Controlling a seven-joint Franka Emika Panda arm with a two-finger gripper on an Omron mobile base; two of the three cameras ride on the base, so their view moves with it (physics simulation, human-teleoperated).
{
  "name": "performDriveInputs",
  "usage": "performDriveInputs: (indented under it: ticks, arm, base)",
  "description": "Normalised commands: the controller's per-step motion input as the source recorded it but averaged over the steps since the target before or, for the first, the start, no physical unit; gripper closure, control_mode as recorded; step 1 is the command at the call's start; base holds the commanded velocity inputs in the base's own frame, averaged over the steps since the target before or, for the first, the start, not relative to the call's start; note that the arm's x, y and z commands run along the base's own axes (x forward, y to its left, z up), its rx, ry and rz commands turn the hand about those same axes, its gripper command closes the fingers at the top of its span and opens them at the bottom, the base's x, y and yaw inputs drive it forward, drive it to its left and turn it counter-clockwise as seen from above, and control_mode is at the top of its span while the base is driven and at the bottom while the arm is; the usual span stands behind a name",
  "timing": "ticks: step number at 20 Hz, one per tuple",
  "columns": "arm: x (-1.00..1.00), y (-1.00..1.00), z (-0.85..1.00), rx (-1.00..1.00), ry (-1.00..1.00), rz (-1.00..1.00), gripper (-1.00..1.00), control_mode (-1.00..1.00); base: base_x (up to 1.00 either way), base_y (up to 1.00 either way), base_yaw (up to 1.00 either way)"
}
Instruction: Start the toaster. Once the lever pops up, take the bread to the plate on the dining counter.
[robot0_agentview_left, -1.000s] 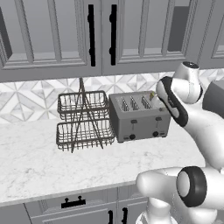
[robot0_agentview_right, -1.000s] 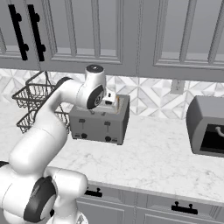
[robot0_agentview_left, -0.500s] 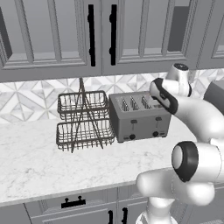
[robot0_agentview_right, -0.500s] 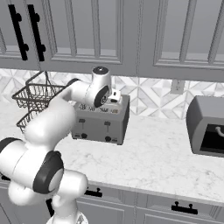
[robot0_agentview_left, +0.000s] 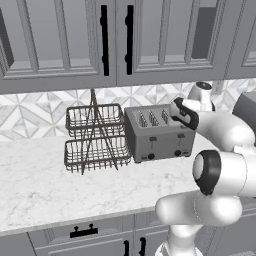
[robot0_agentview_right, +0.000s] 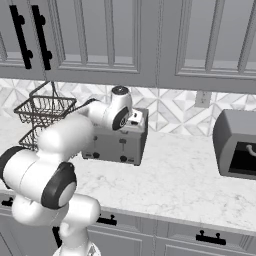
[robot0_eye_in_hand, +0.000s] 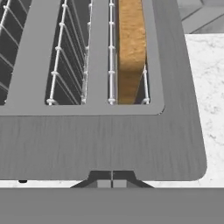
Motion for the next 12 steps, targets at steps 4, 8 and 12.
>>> performDriveInputs:
  ticks: [4,8,12]
  arm:
    - [-0.31,-0.03,-0.21,0.00,0.00,0.00,1.00,-1.00]
    - [0.13,0.00,-0.17,0.00,0.00,0.00,1.00,-1.00]
    - [0.38,0.00,-0.21,0.00,0.00,0.00,1.00,-1.00]
  base:
    - [0.00,0.00,0.00]
    - [0.00,0.00,0.00]
    - [0.00,0.00,0.00]
